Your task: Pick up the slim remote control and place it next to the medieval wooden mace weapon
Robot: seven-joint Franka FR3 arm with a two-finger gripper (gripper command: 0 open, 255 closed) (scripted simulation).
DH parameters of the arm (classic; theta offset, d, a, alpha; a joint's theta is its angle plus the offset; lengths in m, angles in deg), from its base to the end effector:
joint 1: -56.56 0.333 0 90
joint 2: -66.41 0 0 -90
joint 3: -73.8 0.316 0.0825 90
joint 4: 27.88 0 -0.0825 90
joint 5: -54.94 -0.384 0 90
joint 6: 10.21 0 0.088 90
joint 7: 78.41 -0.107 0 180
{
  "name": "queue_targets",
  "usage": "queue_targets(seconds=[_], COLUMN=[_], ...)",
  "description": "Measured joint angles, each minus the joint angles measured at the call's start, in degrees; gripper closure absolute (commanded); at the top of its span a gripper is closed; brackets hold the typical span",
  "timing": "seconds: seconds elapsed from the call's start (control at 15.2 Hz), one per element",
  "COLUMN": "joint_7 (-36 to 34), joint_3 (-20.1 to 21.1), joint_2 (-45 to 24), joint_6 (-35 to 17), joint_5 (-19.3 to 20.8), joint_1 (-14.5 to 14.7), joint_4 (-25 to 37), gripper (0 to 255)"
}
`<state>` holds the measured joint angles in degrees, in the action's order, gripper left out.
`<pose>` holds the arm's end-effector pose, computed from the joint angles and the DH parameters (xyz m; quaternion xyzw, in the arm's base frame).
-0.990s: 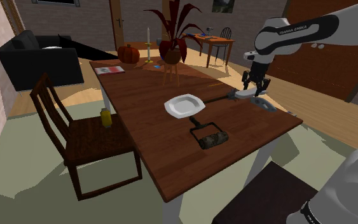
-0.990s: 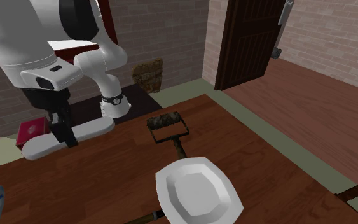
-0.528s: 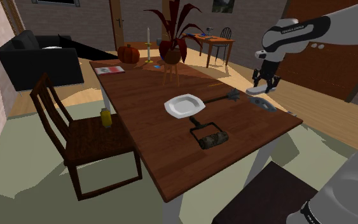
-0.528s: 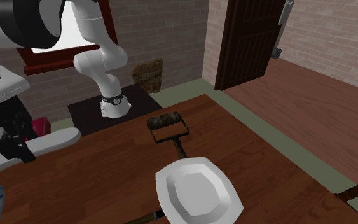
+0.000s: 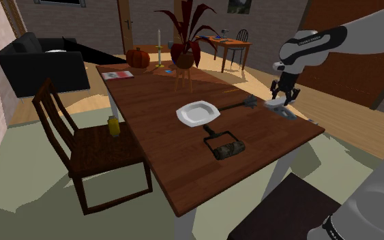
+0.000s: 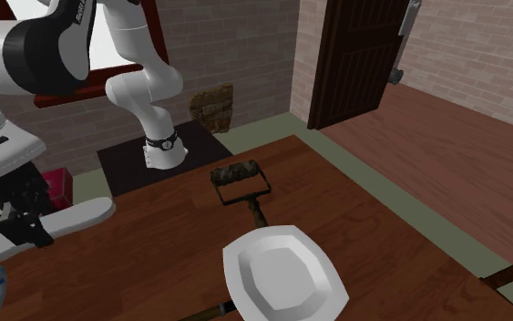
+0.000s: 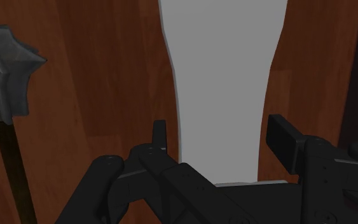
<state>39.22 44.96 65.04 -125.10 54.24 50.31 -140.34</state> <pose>0.4630 -0.3225 0.4636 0.7531 0.6578 0.0023 0.0105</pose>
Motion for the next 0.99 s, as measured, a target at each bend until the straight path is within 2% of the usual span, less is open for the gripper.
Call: queue_targets(seconds=[0.99], joint_7=[2.0], joint_3=[0.0], joint_2=[-4.4], joint_6=[-10.9], joint_5=[-2.7], joint_1=[-0.5], joint_4=[-7.0], gripper=[255])
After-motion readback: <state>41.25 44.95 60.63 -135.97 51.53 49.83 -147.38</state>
